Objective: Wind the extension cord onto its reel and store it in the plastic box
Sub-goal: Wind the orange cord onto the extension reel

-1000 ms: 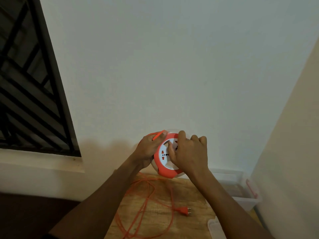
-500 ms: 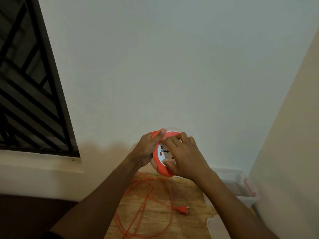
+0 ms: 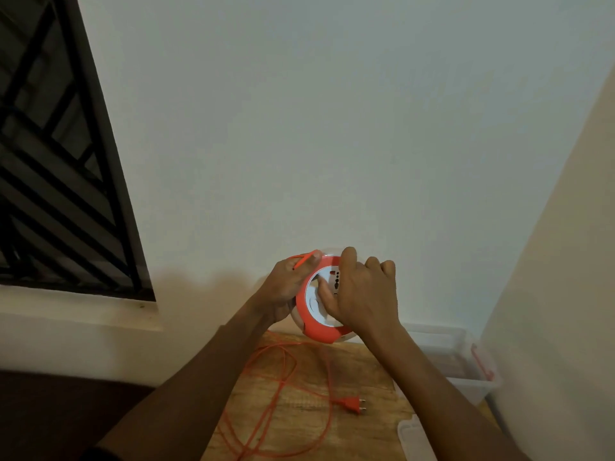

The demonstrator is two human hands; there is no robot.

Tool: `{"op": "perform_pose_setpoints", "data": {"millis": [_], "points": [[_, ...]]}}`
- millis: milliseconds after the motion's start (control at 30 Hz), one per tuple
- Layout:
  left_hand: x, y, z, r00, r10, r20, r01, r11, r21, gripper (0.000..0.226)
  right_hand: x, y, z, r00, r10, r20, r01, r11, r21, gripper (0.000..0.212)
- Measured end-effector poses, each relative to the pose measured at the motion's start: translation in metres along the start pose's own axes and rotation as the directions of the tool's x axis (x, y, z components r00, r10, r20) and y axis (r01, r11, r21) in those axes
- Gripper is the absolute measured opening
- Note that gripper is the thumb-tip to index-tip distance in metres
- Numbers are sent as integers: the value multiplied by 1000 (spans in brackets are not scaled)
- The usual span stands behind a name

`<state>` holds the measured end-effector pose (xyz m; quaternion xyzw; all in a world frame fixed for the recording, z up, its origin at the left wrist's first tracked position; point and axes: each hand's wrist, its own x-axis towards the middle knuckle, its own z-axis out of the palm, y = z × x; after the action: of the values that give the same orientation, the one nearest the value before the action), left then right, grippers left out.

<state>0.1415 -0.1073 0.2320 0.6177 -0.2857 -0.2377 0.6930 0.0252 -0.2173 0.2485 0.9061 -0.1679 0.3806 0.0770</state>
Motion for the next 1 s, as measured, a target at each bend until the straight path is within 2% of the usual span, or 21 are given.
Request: {"op": "perform_pose_setpoints", "data": {"millis": [67, 167, 300, 400, 500, 567, 633, 733, 867, 1000], "points": [[1, -5, 2, 1000, -2, -13, 2, 1000, -26, 43, 0, -2, 0, 994, 90, 61, -92, 996, 19, 42], [0, -8, 8, 1000, -5, -16, 5, 999, -40, 41, -3, -9, -1, 997, 73, 33, -75, 996, 54, 32], [0, -4, 6, 1000, 1, -4, -1, 998, -60, 38, -3, -3, -3, 993, -95, -65, 103, 986, 133, 36], [3, 3, -1, 1000, -4, -21, 3, 997, -78, 50, -5, 8, -5, 961, -276, 18, 266, 939, 219, 52], [4, 3, -1, 1000, -17, 2, 17, 995, -94, 53, -6, 11, -5, 936, -340, 96, 325, 935, 145, 72], [4, 3, -1, 1000, -9, 22, 11, 997, -77, 49, -6, 10, -4, 939, -332, 86, 325, 942, 89, 73], [4, 3, 0, 1000, -9, 19, 10, 999, -54, 44, -6, 9, -1, 945, -324, 36, 323, 946, 31, 65], [5, -1, 1, 1000, -4, 18, 5, 1000, -26, 39, -2, 6, 0, 979, -201, -34, 201, 979, 17, 61], [6, -2, 1, 1000, -6, 6, 6, 1000, -16, 44, 4, 3, 0, 989, -148, -22, 147, 989, -26, 60], [7, 2, 1, 1000, -24, -9, 24, 1000, -4, 46, 7, 4, -1, 999, -34, -17, 34, 999, -9, 48]]}}
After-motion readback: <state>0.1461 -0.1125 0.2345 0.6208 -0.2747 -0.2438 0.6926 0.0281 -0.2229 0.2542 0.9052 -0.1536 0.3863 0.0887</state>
